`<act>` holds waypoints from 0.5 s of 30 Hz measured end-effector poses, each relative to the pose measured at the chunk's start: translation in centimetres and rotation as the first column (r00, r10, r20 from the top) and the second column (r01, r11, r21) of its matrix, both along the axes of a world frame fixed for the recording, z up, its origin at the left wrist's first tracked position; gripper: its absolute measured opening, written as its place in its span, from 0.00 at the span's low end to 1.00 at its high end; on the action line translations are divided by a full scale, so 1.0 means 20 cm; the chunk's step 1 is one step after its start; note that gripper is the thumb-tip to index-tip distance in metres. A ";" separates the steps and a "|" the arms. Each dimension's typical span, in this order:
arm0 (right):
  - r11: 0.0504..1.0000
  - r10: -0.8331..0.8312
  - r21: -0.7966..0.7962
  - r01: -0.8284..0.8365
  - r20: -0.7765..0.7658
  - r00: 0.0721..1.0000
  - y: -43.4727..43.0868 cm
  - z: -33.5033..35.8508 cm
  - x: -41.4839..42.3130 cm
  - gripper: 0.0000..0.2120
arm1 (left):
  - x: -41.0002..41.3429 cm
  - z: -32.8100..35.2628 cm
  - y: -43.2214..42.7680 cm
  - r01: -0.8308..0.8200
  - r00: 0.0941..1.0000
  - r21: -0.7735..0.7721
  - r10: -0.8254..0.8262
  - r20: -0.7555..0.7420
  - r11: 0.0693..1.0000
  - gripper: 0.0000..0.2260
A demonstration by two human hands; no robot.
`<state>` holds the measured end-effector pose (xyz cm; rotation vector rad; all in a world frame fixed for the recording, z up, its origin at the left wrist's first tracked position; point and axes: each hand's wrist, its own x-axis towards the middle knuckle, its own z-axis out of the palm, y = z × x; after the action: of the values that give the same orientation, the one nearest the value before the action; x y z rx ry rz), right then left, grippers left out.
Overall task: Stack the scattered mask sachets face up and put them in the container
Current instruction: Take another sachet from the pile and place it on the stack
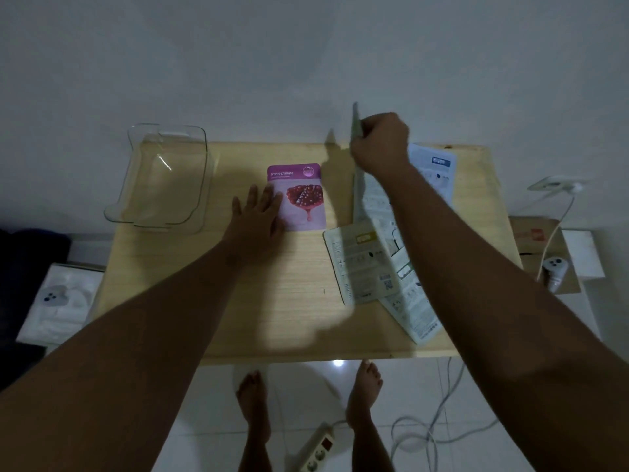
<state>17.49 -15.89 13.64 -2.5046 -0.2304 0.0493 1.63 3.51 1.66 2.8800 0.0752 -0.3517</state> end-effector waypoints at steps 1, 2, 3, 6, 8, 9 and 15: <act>0.999 0.027 -0.044 -0.029 -0.049 0.998 0.07 -0.04 -0.01 0.11 | 0.00 0.00 0.00 -0.002 1.000 -0.010 0.002 -0.002 1.000 0.29; 0.997 0.042 -0.066 -0.049 -0.093 0.995 0.14 -0.09 -0.03 0.11 | 0.00 0.00 0.00 -0.005 1.000 -0.016 0.005 -0.001 1.000 0.30; 0.997 0.044 -0.063 -0.053 -0.133 0.990 0.20 -0.14 -0.06 0.13 | 0.00 -0.01 0.00 -0.007 1.000 -0.019 0.007 0.002 1.000 0.30; 0.998 0.069 0.020 -0.067 -0.188 0.980 0.34 -0.25 -0.15 0.18 | 0.01 -0.02 0.01 -0.011 1.000 -0.024 0.011 0.000 1.000 0.29; 0.993 0.117 0.048 -0.110 -0.182 0.976 0.38 -0.28 -0.20 0.22 | 0.02 -0.02 0.01 -0.016 1.000 -0.028 0.016 -0.014 0.999 0.29; 0.989 0.146 0.043 -0.141 -0.168 0.975 0.38 -0.29 -0.22 0.22 | 0.02 -0.02 0.02 -0.015 1.000 -0.035 0.014 -0.024 0.999 0.29; 0.828 0.367 -0.366 -0.425 -0.219 0.904 0.23 -0.42 -0.34 0.21 | 0.02 0.00 0.01 -0.065 0.998 -0.117 0.062 -0.031 0.991 0.31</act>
<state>10.68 -11.32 5.20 -2.8017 -0.7525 0.4907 2.05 3.70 1.57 2.7493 0.1452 -0.3704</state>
